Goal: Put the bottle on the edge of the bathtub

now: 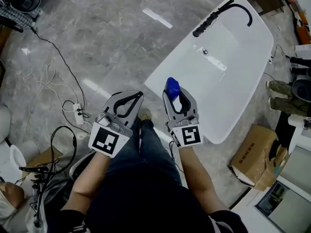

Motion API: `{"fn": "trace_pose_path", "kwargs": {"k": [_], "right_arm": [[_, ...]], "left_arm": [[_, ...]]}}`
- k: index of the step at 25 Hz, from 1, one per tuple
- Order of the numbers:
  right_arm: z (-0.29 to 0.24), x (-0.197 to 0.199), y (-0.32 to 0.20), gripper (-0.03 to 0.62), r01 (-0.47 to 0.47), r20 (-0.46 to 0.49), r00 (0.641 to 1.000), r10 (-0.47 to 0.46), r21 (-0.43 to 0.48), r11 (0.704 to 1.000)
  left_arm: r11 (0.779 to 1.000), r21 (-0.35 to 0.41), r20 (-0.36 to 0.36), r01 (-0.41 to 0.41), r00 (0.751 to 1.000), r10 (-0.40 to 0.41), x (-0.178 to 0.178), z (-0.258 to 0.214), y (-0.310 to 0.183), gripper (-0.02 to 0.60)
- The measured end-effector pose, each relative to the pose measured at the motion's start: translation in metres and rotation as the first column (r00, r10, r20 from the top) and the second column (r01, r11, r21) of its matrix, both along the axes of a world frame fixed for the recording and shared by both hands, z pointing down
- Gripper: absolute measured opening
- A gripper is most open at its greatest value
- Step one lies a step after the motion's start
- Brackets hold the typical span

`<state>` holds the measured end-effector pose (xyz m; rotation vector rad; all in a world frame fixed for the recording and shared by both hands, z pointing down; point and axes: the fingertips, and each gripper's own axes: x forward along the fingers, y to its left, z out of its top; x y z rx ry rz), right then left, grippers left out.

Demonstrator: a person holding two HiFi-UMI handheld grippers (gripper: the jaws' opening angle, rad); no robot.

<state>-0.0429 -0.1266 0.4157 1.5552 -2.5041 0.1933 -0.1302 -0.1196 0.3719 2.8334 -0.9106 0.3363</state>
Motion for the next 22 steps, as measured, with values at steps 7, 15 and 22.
{"fn": "trace_pose_path", "kwargs": {"k": [7, 15, 22], "right_arm": [[0.088, 0.005, -0.040, 0.164, 0.035, -0.038, 0.999, -0.039, -0.105, 0.994], [0.162, 0.006, -0.046, 0.164, 0.107, -0.081, 0.988, -0.129, -0.232, 0.967], [0.203, 0.001, -0.053, 0.163, 0.134, -0.116, 0.977, -0.177, -0.310, 0.941]], "left_arm": [[0.997, -0.076, 0.045, -0.008, 0.999, 0.012, 0.015, 0.078, -0.030, 0.023], [0.989, -0.145, 0.129, 0.011, 0.992, 0.007, 0.033, 0.133, -0.024, 0.023], [0.981, -0.191, 0.146, 0.042, 0.989, -0.014, 0.033, 0.161, -0.023, 0.023]]}}
